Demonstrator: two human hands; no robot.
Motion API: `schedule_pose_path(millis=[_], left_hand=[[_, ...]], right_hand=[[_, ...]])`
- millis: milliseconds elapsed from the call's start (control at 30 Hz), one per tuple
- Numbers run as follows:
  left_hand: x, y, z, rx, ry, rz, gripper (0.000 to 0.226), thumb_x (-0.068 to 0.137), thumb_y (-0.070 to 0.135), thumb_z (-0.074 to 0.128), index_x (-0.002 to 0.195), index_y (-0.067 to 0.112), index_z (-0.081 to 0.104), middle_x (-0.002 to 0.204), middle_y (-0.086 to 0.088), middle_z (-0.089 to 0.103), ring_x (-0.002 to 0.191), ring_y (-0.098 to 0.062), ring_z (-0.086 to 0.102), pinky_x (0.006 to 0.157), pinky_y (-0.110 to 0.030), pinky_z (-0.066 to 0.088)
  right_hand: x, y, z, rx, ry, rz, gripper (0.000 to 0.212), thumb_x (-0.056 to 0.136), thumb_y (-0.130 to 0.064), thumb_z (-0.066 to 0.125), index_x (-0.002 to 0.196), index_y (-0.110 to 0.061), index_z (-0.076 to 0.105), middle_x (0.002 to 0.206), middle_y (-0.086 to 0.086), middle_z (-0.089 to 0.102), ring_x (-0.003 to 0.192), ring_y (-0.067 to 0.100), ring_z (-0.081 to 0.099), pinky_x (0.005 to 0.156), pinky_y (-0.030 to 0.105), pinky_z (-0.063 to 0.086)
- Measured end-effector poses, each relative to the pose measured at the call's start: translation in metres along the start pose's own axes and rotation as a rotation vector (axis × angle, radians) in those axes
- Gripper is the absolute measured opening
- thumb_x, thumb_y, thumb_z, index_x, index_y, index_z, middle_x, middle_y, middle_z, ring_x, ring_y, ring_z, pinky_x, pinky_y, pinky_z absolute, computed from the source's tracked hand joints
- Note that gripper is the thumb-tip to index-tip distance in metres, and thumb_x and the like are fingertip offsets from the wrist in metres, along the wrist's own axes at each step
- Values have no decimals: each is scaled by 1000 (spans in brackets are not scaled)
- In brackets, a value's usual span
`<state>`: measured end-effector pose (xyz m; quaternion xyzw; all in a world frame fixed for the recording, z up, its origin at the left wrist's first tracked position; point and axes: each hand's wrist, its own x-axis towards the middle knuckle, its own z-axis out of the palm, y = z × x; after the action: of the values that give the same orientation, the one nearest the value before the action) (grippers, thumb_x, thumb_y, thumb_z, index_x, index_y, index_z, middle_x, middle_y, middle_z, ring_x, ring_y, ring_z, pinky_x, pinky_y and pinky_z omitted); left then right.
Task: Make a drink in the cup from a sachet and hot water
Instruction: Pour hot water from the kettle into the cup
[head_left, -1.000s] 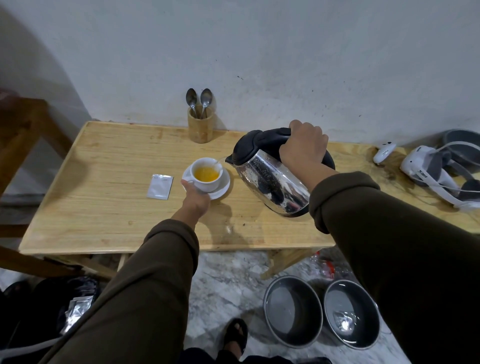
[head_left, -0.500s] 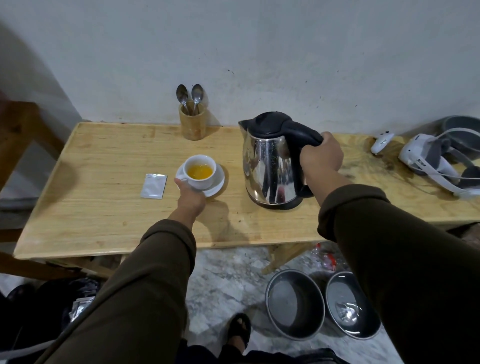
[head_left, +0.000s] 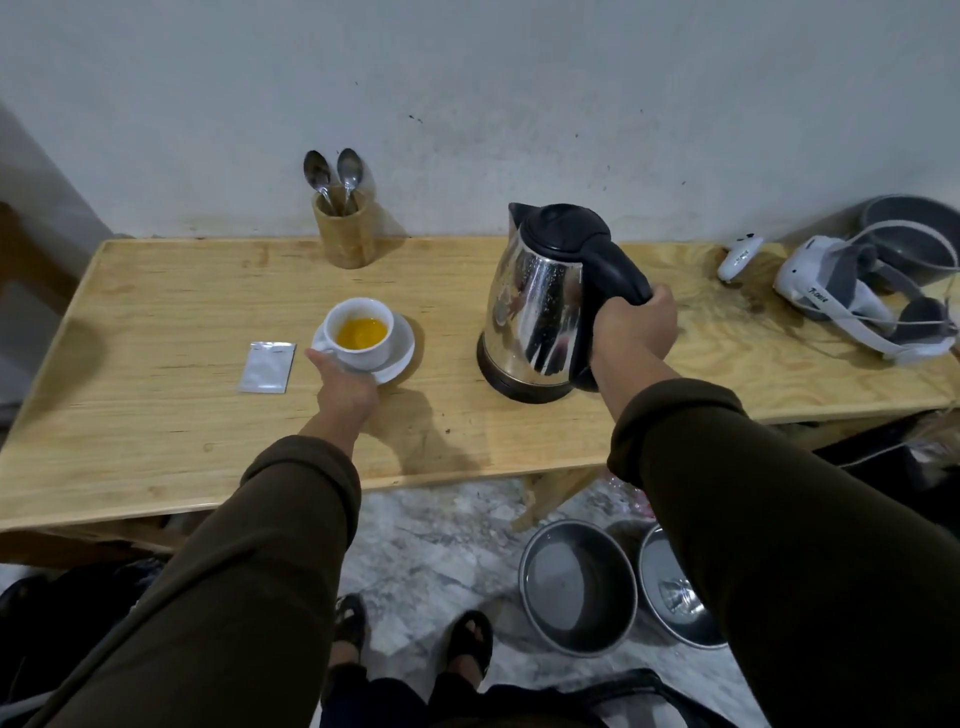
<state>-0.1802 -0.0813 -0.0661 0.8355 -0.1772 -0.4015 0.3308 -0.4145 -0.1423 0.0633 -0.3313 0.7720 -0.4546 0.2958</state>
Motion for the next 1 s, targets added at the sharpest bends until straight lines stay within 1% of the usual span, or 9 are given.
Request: schedule_pose_path(millis=[133, 233, 400, 433, 533, 700, 867, 933, 1000], left_hand=[[-1, 0, 2, -19, 23, -13, 83, 96, 25, 46, 150, 28, -17, 147, -21, 38, 133, -40, 40, 111, -51, 32], [-1, 1, 4, -13, 41, -18, 85, 95, 26, 48, 150, 28, -17, 148, -21, 37, 133, -40, 40, 111, -52, 32], [1, 2, 5, -56, 55, -53, 76, 97, 29, 41, 151, 29, -13, 147, -20, 38, 133, -38, 41, 112, -50, 33], [0, 1, 5, -53, 56, -54, 76, 98, 28, 41, 151, 29, -13, 148, -20, 37, 134, -38, 40, 112, -49, 32], [-1, 0, 4, -11, 35, -27, 81, 97, 27, 44, 151, 29, -17, 150, -20, 33, 136, -38, 37, 113, -49, 31], [0, -3, -2, 83, -5, 11, 86, 96, 22, 47, 150, 26, -20, 150, -21, 34, 135, -40, 37, 112, -50, 32], [-2, -6, -11, 95, -49, 34, 79, 98, 24, 41, 149, 29, -19, 149, -20, 35, 133, -41, 39, 111, -52, 33], [-2, -7, -15, 99, -73, 50, 79, 98, 23, 40, 149, 27, -19, 149, -20, 36, 134, -41, 38, 112, -51, 32], [-3, -8, -20, 115, -104, 62, 80, 97, 24, 41, 150, 27, -19, 148, -20, 37, 133, -41, 40, 111, -50, 33]], right_hand=[[3, 2, 1, 43, 13, 2, 30, 69, 2, 40, 61, -27, 39, 92, 8, 64, 83, 31, 64, 75, 41, 57], [4, 4, 4, 62, 7, 16, 31, 69, 2, 39, 61, -27, 39, 93, 9, 64, 83, 33, 63, 74, 42, 57], [6, 14, 7, 78, -22, 35, 30, 67, 3, 37, 59, -27, 39, 93, 14, 64, 75, 30, 60, 65, 35, 53], [6, 16, 7, 76, -25, 35, 29, 65, 1, 37, 59, -27, 39, 93, 14, 64, 74, 31, 60, 66, 36, 56], [7, 26, 7, 71, -18, 18, 26, 55, -7, 35, 58, -32, 42, 90, 9, 62, 79, 34, 62, 66, 52, 60], [7, 28, 6, 4, -47, 4, 28, 59, -6, 39, 63, -34, 43, 98, 8, 61, 85, 33, 61, 70, 51, 59], [-5, 15, -1, -39, -84, 35, 26, 72, -2, 51, 90, -22, 49, 115, 8, 54, 103, 35, 55, 84, 52, 56], [-14, 10, -1, -49, -90, 43, 38, 75, -4, 53, 110, -18, 49, 128, 7, 45, 117, 32, 47, 94, 50, 51], [-23, 7, 1, -80, -84, 37, 60, 79, -6, 53, 135, -17, 36, 144, 8, 33, 132, 30, 34, 106, 47, 42]])
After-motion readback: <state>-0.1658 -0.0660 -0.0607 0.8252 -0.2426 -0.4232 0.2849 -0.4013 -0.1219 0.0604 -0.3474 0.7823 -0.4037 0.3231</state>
